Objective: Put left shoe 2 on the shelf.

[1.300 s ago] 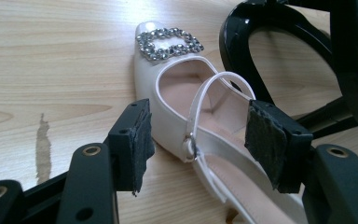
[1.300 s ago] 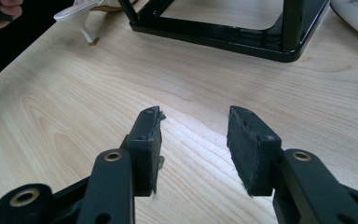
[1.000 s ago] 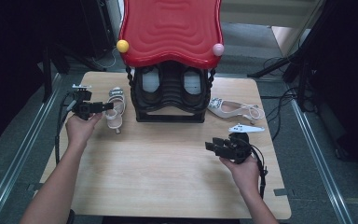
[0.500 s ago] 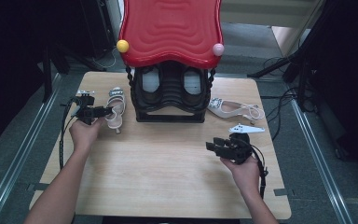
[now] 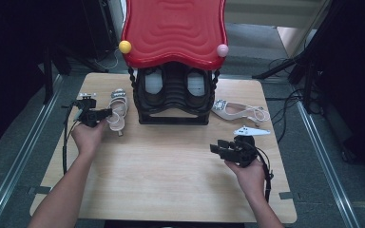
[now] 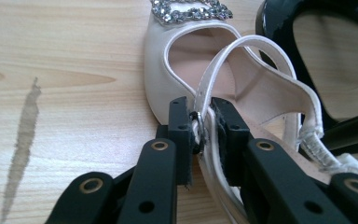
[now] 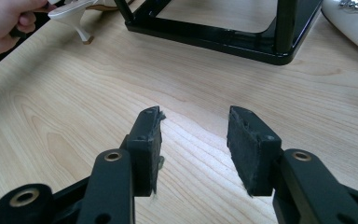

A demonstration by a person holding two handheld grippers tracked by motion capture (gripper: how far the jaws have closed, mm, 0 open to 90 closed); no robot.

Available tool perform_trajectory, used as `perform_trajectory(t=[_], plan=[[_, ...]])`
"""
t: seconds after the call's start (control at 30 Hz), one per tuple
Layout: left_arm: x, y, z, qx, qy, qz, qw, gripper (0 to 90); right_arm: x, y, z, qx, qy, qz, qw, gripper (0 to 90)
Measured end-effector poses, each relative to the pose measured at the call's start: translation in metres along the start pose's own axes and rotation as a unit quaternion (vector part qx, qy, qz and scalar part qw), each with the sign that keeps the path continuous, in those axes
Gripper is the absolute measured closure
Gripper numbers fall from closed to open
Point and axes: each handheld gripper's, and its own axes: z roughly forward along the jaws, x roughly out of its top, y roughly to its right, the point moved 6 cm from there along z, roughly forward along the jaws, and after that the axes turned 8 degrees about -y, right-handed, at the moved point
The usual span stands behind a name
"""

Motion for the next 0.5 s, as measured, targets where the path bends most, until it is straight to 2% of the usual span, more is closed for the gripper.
perform_trajectory(t=[0.1, 0.3, 0.33, 0.5], plan=[[0.001, -0.001, -0.001, -0.006, 0.001, -0.012, 0.9999, 81.6, 0.000, 0.000, 0.000, -0.001, 0.000, -0.003, 1.0000, 56.1], [0.005, -0.002, -0.005, -0.051, 0.011, -0.060, 0.9969, 82.1, 0.000, 0.002, -0.001, -0.002, 0.004, -0.002, 1.0000, 56.1], [0.005, -0.002, -0.007, -0.051, 0.009, -0.054, 0.9972, 82.2, 0.000, 0.002, -0.002, -0.003, 0.004, 0.000, 1.0000, 56.1], [0.009, 0.000, -0.014, -0.057, 0.020, -0.056, 0.9966, 82.5, 0.000, 0.002, -0.004, -0.004, 0.007, 0.000, 1.0000, 56.1]])
